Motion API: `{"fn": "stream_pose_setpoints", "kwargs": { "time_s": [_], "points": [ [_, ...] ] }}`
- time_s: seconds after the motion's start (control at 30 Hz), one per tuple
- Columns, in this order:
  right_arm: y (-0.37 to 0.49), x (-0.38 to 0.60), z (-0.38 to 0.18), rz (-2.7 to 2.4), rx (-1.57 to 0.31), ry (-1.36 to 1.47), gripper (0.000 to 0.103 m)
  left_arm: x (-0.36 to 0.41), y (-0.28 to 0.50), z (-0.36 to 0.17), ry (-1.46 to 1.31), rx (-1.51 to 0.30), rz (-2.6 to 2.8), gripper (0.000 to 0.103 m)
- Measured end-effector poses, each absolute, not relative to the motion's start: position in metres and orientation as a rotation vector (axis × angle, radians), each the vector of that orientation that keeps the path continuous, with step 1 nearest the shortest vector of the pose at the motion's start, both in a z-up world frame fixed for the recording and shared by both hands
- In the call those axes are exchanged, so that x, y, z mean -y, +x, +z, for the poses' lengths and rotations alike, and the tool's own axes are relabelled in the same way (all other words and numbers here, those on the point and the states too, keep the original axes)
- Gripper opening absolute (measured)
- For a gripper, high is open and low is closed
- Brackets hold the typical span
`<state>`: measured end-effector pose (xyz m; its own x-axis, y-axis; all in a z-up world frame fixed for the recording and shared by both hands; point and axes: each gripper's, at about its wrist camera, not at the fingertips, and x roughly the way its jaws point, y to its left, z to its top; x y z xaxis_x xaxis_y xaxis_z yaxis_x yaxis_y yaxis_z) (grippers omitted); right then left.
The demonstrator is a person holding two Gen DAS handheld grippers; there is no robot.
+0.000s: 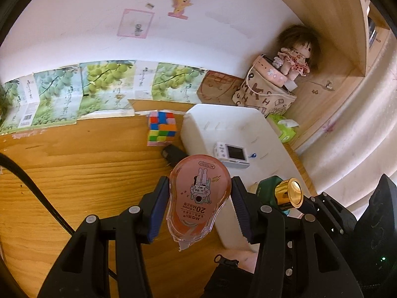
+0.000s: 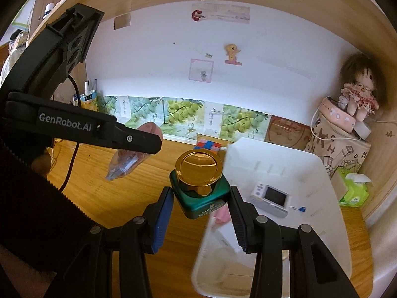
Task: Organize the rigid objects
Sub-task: 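Lift and carry the tape dispenser and green jar over the white tray, then open both tools to drop the tape dispenser and jar into the tray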
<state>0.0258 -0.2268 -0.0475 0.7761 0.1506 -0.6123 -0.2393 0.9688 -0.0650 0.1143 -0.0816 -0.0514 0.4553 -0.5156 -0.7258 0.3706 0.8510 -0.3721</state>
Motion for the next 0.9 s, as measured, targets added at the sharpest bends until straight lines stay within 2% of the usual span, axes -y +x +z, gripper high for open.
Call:
{"fn": "stream_pose_setpoints", "kwargs": {
  "time_s": [0.9],
  "points": [
    [0.049, 0.362, -0.064, 0.254, -0.717, -0.214, 0.045, 0.205, 0.108, -0.072, -0.248, -0.934, -0.516, 0.054]
  ]
}}
